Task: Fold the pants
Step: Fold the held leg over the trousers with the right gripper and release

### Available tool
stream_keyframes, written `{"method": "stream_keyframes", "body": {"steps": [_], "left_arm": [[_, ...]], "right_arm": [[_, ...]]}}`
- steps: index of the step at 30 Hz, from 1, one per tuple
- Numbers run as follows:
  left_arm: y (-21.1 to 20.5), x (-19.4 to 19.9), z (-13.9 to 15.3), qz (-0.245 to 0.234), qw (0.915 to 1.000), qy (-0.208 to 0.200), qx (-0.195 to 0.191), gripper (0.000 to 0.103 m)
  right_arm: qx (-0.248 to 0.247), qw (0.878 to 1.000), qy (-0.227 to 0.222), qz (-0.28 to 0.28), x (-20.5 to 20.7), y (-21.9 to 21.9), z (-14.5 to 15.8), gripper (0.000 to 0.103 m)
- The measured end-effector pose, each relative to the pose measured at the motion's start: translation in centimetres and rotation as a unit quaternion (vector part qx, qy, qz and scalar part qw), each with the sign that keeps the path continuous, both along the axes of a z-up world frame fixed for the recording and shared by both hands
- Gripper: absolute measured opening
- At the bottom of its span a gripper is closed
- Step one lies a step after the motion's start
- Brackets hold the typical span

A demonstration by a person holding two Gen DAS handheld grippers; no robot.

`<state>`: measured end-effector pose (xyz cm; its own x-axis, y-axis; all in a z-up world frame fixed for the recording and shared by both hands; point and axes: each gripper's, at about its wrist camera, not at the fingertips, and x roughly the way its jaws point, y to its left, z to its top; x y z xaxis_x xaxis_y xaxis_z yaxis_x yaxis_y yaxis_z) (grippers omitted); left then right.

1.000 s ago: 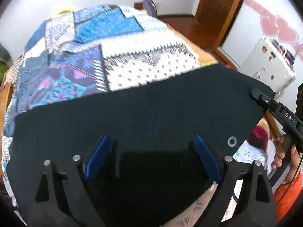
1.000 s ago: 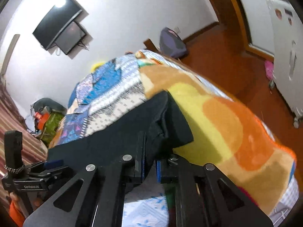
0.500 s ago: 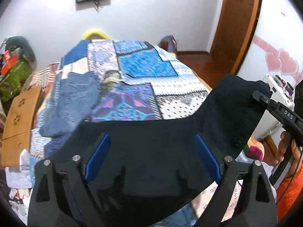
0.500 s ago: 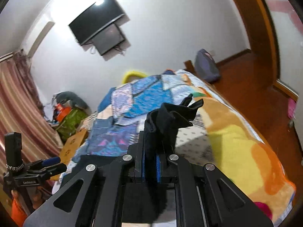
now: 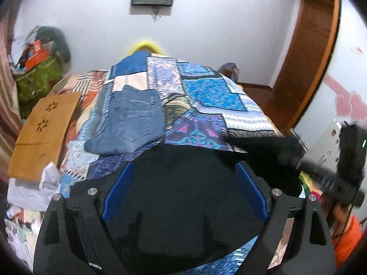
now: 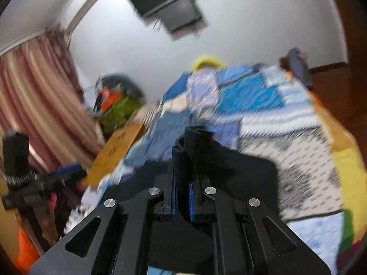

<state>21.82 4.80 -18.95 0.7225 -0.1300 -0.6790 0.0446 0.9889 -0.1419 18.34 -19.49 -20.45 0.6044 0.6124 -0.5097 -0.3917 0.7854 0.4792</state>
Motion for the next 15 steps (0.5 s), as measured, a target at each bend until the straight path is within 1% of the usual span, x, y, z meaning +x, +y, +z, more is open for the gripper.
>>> {"method": "stream_keyframes", "body": {"steps": [4, 8, 9, 10, 12, 14, 15], "left_arm": [[1.2, -0.1, -1.1, 0.013, 0.9997, 0.016, -0.012, 0.091], [0.9, 0.0, -2.2, 0.011, 0.9995, 0.028, -0.002, 0.091], [0.8, -0.1, -2.3, 0.009, 0.9995, 0.03, 0.0, 0.091], [0.4, 0.1, -2.5, 0.006, 0.9994, 0.033, 0.004, 0.091], [-0.1, 0.2, -2.8, 0.0, 0.9993, 0.036, 0.009, 0.091], [-1.1, 0.7, -2.8, -0.01, 0.9991, 0.038, 0.015, 0.091], [-1.6, 0.9, -2.9, -0.016, 0.9989, 0.04, 0.018, 0.091]], "right_arm": [[-0.034, 0.997, 0.042, 0.054, -0.3, 3.5, -3.7, 0.008], [-0.073, 0.99, 0.08, 0.089, -0.9, 5.4, -6.8, 0.012], [-0.081, 0.989, 0.085, 0.092, -1.1, 5.5, -7.1, 0.015], [-0.092, 0.986, 0.094, 0.101, -1.1, 5.5, -7.5, 0.021], [-0.102, 0.981, 0.107, 0.122, -1.6, 5.6, -7.4, 0.03], [-0.103, 0.982, 0.099, 0.126, -2.0, 4.9, -6.6, 0.037], [-0.106, 0.982, 0.094, 0.125, -2.1, 4.4, -6.1, 0.043]]}}
